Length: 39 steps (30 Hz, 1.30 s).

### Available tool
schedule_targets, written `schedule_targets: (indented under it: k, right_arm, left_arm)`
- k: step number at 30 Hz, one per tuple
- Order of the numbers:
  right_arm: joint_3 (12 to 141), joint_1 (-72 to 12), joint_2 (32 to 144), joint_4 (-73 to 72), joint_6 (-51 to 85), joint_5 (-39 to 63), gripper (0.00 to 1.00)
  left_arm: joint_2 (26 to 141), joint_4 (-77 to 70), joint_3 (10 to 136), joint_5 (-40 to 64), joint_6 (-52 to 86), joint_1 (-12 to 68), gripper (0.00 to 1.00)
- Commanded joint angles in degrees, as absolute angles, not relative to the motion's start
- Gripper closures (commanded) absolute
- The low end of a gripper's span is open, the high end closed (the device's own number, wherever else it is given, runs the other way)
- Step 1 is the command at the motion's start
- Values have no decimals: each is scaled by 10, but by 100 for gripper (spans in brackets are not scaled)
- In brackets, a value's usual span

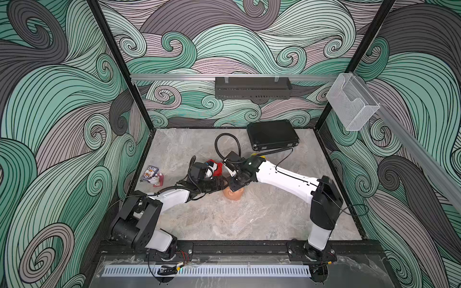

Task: Close piggy banks
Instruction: Screw the knob on the piggy bank, then reset both arms

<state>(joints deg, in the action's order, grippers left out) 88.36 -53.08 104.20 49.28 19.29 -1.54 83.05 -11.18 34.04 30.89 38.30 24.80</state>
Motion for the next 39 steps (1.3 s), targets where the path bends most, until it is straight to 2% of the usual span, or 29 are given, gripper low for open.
schedule_targets:
  k: [1, 13, 16, 26, 32, 39]
  right_arm:
    - [876, -532, 1029, 497, 189, -24, 90]
    - [859, -528, 961, 480, 174, -53, 87]
    - [820, -527, 910, 434, 154, -63, 82]
    - [514, -515, 658, 121, 49, -74, 65]
    - [356, -508, 538, 3, 29, -86, 42]
    - [252, -508, 472, -29, 57, -43, 41]
  left_arm:
    - [839, -75, 347, 282, 379, 241, 26]
    - [836, -75, 345, 284, 379, 241, 26]
    - [833, -74, 344, 283, 379, 241, 26]
    - [822, -66, 341, 281, 377, 242, 26]
    - [822, -62, 345, 281, 376, 242, 26]
    - [819, -52, 346, 280, 374, 241, 26]
